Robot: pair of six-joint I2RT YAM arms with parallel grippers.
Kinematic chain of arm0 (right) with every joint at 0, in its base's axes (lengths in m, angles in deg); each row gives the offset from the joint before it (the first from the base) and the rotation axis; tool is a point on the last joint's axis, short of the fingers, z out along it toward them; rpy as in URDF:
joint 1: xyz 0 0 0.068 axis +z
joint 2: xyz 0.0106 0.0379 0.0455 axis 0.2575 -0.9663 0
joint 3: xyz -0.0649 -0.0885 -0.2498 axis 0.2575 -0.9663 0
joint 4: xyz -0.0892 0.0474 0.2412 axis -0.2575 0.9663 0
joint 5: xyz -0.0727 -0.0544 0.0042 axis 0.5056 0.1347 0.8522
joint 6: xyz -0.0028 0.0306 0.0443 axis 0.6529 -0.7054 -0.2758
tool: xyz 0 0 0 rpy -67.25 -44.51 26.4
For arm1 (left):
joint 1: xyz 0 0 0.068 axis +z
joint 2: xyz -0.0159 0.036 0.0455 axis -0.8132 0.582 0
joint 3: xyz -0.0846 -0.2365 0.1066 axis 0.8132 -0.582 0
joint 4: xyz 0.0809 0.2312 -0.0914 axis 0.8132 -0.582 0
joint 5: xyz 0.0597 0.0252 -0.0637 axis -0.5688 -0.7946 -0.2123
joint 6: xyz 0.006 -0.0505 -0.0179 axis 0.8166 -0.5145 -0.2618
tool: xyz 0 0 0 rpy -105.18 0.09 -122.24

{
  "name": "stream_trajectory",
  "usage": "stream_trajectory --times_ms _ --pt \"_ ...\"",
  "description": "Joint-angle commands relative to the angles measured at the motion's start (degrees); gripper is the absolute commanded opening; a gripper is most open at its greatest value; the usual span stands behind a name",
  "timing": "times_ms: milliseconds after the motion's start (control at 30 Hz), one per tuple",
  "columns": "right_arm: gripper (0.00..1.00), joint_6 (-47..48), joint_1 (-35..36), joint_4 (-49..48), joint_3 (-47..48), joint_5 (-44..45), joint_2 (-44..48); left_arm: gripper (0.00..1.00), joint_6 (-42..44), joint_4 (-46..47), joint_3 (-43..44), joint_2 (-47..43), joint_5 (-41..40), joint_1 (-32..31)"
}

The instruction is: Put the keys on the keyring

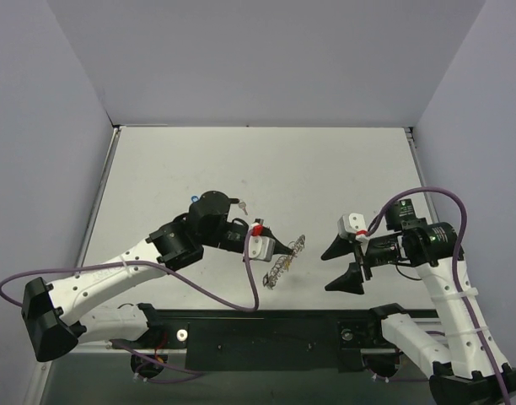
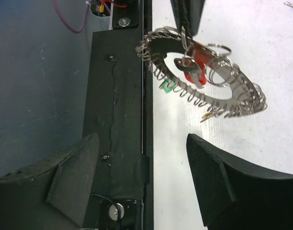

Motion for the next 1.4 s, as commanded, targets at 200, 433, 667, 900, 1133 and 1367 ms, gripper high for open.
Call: stream_trajectory --times_ms 200,433,667,900,1133,1367 --pt "0.5 6.8 0.4 5.2 6.8 2.5 0.0 0.0 -25.1 24.8 -2.6 2.0 -12.5 -4.0" --pt "0.41 4.5 0.5 5.2 12.1 3.2 -0.1 0.0 -40.4 39.6 -9.7 1.3 -18.5 -5.1" --pt "0.34 3.7 1.8 2.9 12.1 4.8 -2.3 0.0 -47.4 46.6 -11.2 2.1 -20.3 -5.9" --pt "0.32 1.2 2.8 -1.1 14.2 6.6 -4.5 0.0 -49.6 48.7 -11.9 3.3 -20.3 -6.6" --pt "0.29 0.0 3.8 -2.2 16.2 7.3 -5.8 0.0 -50.6 50.2 -12.5 3.8 -20.6 -6.8" --pt "0.23 -1.6 4.9 -3.7 13.7 6.4 -5.3 0.0 -51.4 51.7 -12.5 4.5 -20.9 -6.9"
